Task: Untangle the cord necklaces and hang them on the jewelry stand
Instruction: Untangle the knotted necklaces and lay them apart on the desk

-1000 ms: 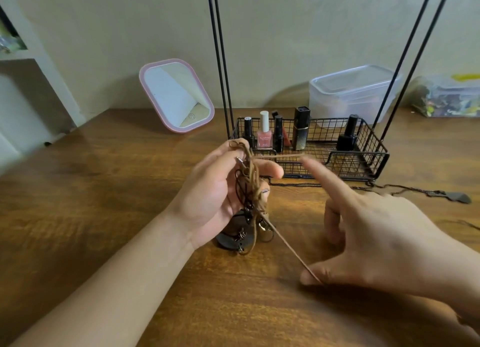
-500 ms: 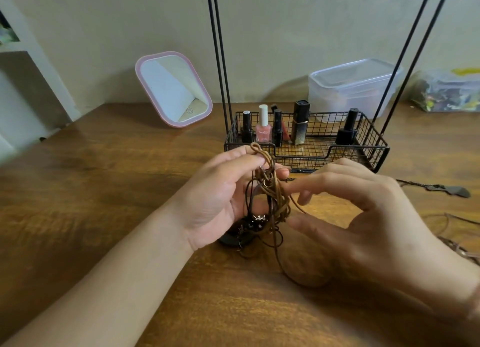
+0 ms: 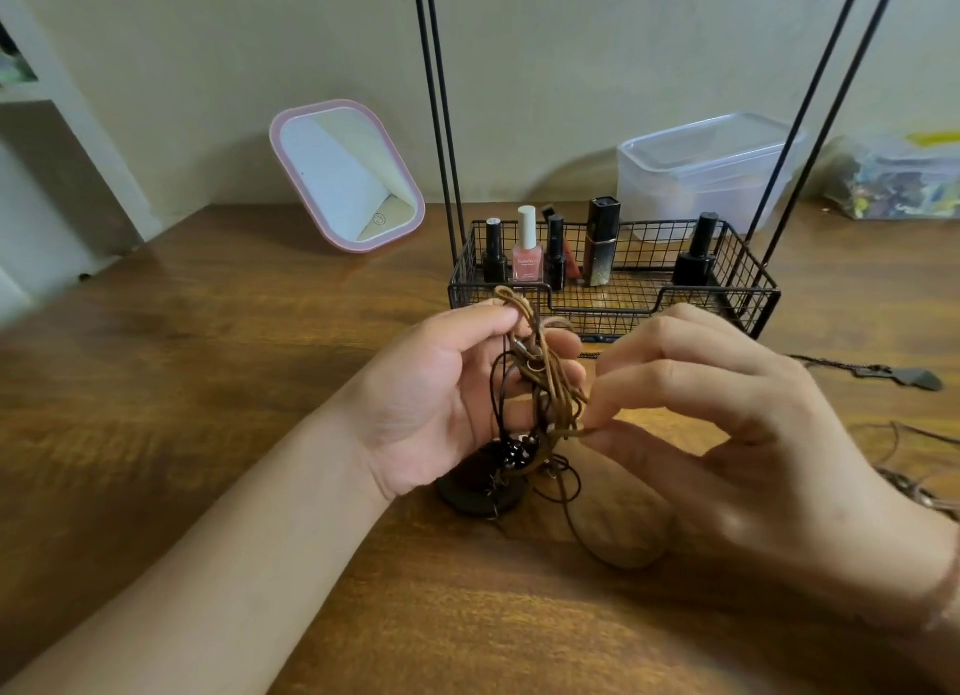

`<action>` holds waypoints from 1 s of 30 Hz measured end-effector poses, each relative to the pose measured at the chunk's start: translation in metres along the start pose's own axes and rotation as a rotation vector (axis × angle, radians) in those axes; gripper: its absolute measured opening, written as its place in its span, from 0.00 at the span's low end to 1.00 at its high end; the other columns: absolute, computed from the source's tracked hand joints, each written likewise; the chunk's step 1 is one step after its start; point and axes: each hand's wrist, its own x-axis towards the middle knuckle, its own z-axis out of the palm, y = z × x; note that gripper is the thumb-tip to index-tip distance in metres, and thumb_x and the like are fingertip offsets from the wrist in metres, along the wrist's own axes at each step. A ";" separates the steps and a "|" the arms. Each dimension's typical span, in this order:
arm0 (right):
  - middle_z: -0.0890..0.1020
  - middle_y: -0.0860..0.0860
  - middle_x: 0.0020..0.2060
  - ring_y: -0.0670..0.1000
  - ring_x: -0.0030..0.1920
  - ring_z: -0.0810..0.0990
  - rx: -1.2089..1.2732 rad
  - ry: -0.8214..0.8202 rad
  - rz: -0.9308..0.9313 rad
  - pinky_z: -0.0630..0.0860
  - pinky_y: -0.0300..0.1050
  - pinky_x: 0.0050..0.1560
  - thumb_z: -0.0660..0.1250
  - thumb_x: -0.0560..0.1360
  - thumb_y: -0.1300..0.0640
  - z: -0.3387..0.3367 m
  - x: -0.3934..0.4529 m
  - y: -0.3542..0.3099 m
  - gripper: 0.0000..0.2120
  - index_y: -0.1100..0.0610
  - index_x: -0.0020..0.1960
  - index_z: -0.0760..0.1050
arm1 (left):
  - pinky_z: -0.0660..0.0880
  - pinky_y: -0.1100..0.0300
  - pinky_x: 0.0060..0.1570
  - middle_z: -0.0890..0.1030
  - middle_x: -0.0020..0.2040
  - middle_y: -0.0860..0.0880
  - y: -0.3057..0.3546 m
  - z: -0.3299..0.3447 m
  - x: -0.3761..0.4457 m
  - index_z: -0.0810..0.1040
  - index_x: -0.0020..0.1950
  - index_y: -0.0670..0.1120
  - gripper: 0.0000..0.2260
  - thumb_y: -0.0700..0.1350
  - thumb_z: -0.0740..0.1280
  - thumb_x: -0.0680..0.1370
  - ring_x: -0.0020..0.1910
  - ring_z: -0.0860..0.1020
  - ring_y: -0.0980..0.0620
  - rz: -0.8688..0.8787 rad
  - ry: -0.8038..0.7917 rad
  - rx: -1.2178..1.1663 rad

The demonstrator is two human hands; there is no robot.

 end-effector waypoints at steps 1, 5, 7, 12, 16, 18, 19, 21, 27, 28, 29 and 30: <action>0.80 0.46 0.45 0.52 0.48 0.78 0.026 -0.028 0.006 0.73 0.45 0.47 0.71 0.74 0.56 -0.002 0.000 -0.001 0.02 0.54 0.46 0.81 | 0.82 0.58 0.34 0.84 0.41 0.43 0.001 -0.001 0.000 0.75 0.51 0.40 0.10 0.43 0.57 0.81 0.37 0.83 0.50 -0.005 0.006 -0.008; 0.77 0.44 0.47 0.50 0.51 0.76 0.030 -0.148 0.082 0.74 0.48 0.48 0.66 0.73 0.53 -0.009 0.000 -0.001 0.03 0.50 0.44 0.77 | 0.78 0.61 0.31 0.83 0.41 0.43 0.003 -0.004 0.001 0.77 0.47 0.42 0.09 0.44 0.59 0.79 0.41 0.77 0.48 0.016 0.043 -0.023; 0.76 0.41 0.47 0.47 0.53 0.75 -0.007 -0.194 0.146 0.75 0.49 0.47 0.64 0.71 0.47 -0.008 0.000 0.001 0.05 0.47 0.42 0.77 | 0.78 0.62 0.28 0.83 0.41 0.43 0.003 -0.005 0.002 0.80 0.45 0.41 0.14 0.44 0.57 0.81 0.40 0.77 0.48 0.035 0.056 -0.031; 0.77 0.41 0.43 0.44 0.48 0.77 0.076 -0.085 0.303 0.71 0.32 0.39 0.63 0.72 0.33 0.006 0.003 -0.003 0.18 0.46 0.45 0.82 | 0.78 0.61 0.34 0.83 0.41 0.44 0.001 -0.002 0.002 0.80 0.47 0.41 0.14 0.46 0.57 0.81 0.38 0.80 0.51 0.056 0.026 0.010; 0.80 0.44 0.37 0.46 0.41 0.78 0.164 -0.017 0.336 0.68 0.30 0.37 0.69 0.72 0.41 0.011 0.007 -0.003 0.08 0.43 0.43 0.84 | 0.79 0.60 0.34 0.83 0.41 0.44 0.002 -0.002 0.002 0.76 0.49 0.42 0.12 0.45 0.56 0.82 0.39 0.80 0.50 0.078 0.008 0.034; 0.80 0.45 0.35 0.48 0.38 0.77 0.270 -0.018 0.336 0.69 0.33 0.36 0.70 0.72 0.43 0.007 0.008 -0.002 0.06 0.42 0.39 0.83 | 0.78 0.61 0.32 0.83 0.41 0.45 0.002 -0.003 0.002 0.76 0.51 0.41 0.11 0.45 0.56 0.82 0.37 0.80 0.51 0.066 0.016 0.046; 0.81 0.46 0.35 0.48 0.36 0.77 0.324 -0.001 0.345 0.69 0.34 0.35 0.71 0.72 0.44 0.005 0.009 -0.001 0.07 0.44 0.38 0.83 | 0.77 0.63 0.29 0.83 0.41 0.45 0.002 -0.004 0.002 0.75 0.53 0.40 0.11 0.45 0.56 0.82 0.36 0.80 0.52 0.057 0.020 0.052; 0.81 0.48 0.33 0.48 0.34 0.76 0.419 0.053 0.400 0.71 0.35 0.35 0.72 0.73 0.46 -0.001 0.010 -0.002 0.09 0.49 0.37 0.83 | 0.72 0.66 0.25 0.82 0.41 0.45 0.002 -0.004 0.002 0.74 0.57 0.42 0.10 0.45 0.57 0.82 0.35 0.80 0.53 0.046 0.029 0.084; 0.78 0.38 0.32 0.37 0.38 0.77 0.010 -0.025 0.445 0.70 0.27 0.35 0.61 0.76 0.46 -0.001 0.011 -0.004 0.09 0.45 0.41 0.77 | 0.60 0.66 0.22 0.79 0.41 0.45 -0.001 -0.007 0.006 0.74 0.46 0.45 0.06 0.42 0.60 0.82 0.38 0.76 0.49 0.167 0.139 0.343; 0.78 0.38 0.32 0.37 0.42 0.77 -0.036 -0.047 0.461 0.70 0.27 0.38 0.59 0.77 0.45 -0.001 0.011 -0.004 0.09 0.44 0.41 0.75 | 0.61 0.68 0.21 0.79 0.40 0.46 -0.001 -0.006 0.005 0.73 0.46 0.45 0.06 0.41 0.60 0.82 0.36 0.75 0.50 0.197 0.158 0.384; 0.78 0.40 0.34 0.37 0.44 0.76 -0.040 -0.071 0.483 0.71 0.28 0.39 0.56 0.77 0.44 -0.003 0.011 -0.004 0.12 0.45 0.40 0.75 | 0.63 0.69 0.21 0.78 0.39 0.47 -0.001 -0.005 0.004 0.73 0.46 0.45 0.06 0.41 0.61 0.81 0.35 0.74 0.52 0.227 0.173 0.421; 0.79 0.43 0.34 0.39 0.43 0.77 0.000 -0.086 0.515 0.71 0.30 0.38 0.54 0.77 0.43 -0.004 0.010 -0.003 0.15 0.46 0.40 0.75 | 0.65 0.70 0.22 0.78 0.39 0.47 -0.001 -0.003 0.004 0.73 0.46 0.44 0.05 0.40 0.61 0.81 0.34 0.74 0.53 0.256 0.186 0.460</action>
